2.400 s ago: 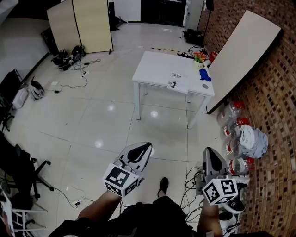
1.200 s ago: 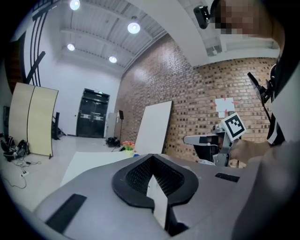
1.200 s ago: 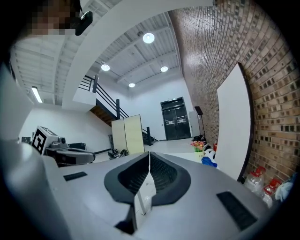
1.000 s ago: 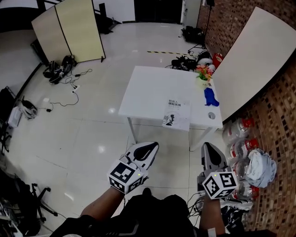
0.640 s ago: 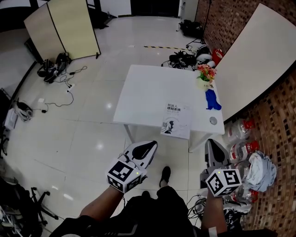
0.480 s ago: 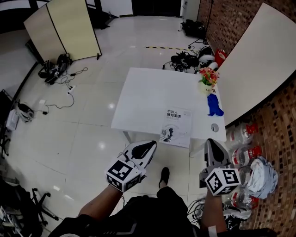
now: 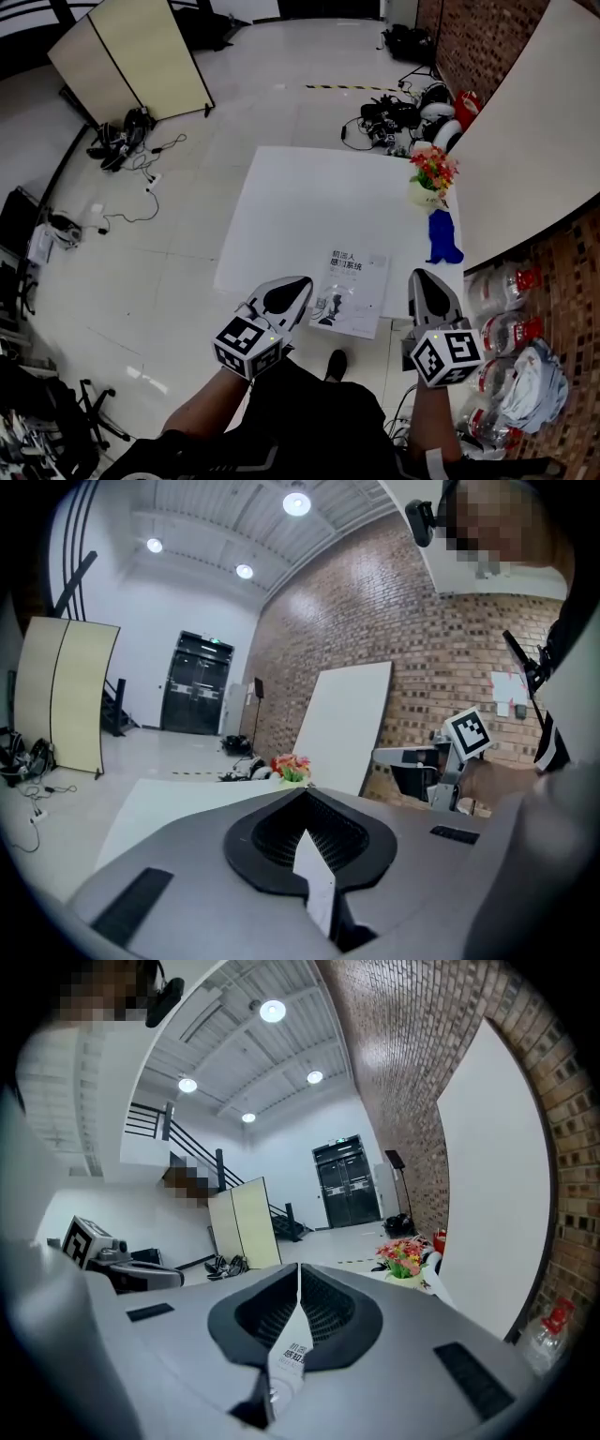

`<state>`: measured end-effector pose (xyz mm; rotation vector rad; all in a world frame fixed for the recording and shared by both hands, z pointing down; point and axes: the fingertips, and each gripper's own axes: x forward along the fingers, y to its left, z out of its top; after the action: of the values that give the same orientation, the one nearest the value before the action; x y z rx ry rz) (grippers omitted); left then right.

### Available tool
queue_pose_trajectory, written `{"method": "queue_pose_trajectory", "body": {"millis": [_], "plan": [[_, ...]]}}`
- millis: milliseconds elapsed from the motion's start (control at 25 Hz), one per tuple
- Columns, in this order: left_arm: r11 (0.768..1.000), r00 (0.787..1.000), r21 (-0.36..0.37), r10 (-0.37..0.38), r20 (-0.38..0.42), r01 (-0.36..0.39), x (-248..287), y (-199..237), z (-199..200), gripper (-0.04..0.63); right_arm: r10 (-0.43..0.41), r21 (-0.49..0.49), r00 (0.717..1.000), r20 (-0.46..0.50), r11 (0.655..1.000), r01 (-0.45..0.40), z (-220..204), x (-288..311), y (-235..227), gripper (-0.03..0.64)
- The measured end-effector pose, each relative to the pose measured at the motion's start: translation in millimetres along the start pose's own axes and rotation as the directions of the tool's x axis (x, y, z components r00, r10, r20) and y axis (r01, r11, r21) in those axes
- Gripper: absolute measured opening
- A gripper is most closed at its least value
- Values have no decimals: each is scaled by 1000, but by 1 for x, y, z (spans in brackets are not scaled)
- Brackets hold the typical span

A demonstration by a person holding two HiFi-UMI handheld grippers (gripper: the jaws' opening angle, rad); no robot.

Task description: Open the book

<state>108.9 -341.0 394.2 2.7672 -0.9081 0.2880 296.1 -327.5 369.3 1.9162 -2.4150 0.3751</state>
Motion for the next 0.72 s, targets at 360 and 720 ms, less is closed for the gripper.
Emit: {"method": "queue_pose_trajectory", "body": {"millis": [360,720], "plan": [[1000,996,-25,-4,-92,1,49,47,-23,-5,-36,84,996,-85,996,43,-26,50,-29,3],[988,939,-152,-53,-341,1,93,90,-128,-5,-95,256,892,-442,940,226,-195,82,-66,75]]}}
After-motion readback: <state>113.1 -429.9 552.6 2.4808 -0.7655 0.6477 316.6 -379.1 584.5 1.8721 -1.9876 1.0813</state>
